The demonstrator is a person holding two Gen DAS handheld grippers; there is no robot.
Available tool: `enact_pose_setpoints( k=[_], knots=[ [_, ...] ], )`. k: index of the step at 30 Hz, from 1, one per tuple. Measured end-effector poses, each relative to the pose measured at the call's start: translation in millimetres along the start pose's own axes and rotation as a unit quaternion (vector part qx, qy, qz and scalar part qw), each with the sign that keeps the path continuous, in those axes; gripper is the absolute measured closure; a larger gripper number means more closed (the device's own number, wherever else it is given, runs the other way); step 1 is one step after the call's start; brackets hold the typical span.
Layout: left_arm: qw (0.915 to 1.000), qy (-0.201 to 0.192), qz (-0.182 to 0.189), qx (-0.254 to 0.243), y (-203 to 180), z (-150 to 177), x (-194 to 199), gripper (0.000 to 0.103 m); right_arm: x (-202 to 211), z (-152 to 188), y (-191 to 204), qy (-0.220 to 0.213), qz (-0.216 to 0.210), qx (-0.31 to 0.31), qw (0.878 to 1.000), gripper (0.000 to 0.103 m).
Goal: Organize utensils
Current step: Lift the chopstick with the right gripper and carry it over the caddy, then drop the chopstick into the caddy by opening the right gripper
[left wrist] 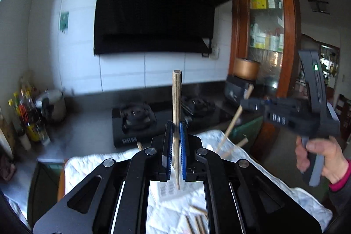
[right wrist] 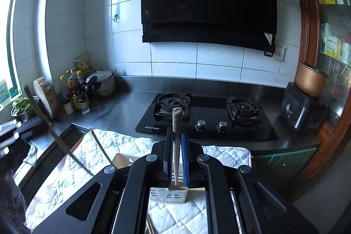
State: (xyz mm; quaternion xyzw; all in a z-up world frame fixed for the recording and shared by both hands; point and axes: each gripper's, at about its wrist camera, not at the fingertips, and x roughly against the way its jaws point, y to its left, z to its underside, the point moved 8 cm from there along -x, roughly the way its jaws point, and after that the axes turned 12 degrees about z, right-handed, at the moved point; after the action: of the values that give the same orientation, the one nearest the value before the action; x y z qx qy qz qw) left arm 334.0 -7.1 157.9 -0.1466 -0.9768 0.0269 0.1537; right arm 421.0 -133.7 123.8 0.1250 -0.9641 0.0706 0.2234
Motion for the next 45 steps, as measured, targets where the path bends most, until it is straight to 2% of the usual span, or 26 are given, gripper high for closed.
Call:
enact_pose_setpoints(
  k=[4,6,10,16,22,27,32,36,40,45],
  knots=[
    [0.9998,-0.013,-0.016,-0.004,8.1,-14.9,-23.0,0.098,-14.9,3.0,3.1,0.005,0.0,0.001,1.0,0.096],
    [0.9993,-0.017,-0.032,-0.01,13.1,-16.8,-33.9,0.098,-22.2,5.7,6.0,0.01,-0.001,0.006,1.0,0.096],
    [0.9991,-0.013,-0.039,-0.006,22.2,-12.4,-52.8,0.098,-33.0,14.7,10.6,0.018,-0.002,0.018,1.0,0.096],
    [0.9986,0.015,-0.043,0.026,44.4,17.0,-74.7,0.098,-44.8,29.3,13.3,0.032,-0.006,0.018,0.999,0.096],
    [0.9963,0.044,-0.019,0.072,62.4,42.2,-87.4,0.098,-51.0,41.8,15.7,0.043,-0.009,0.018,0.999,0.096],
    [0.9955,0.059,-0.014,0.073,64.3,57.5,-93.1,0.098,-54.5,52.0,16.7,0.053,-0.008,0.016,0.998,0.096],
    [0.9959,0.061,-0.012,0.065,58.2,60.8,-89.5,0.095,-50.0,56.5,15.2,0.053,-0.005,0.011,0.999,0.094],
    [0.9967,0.058,-0.015,0.055,47.3,57.0,-79.2,0.094,-36.1,56.0,11.2,0.041,0.0,0.011,0.999,0.084],
    [0.9965,0.059,0.001,0.06,35.9,57.7,-62.5,0.094,-10.1,59.8,4.5,0.026,-0.005,0.005,1.0,0.077],
    [0.9949,0.065,0.016,0.076,22.3,73.2,-37.3,0.094,24.6,83.2,0.6,0.02,-0.016,0.009,1.0,0.069]
  ],
)
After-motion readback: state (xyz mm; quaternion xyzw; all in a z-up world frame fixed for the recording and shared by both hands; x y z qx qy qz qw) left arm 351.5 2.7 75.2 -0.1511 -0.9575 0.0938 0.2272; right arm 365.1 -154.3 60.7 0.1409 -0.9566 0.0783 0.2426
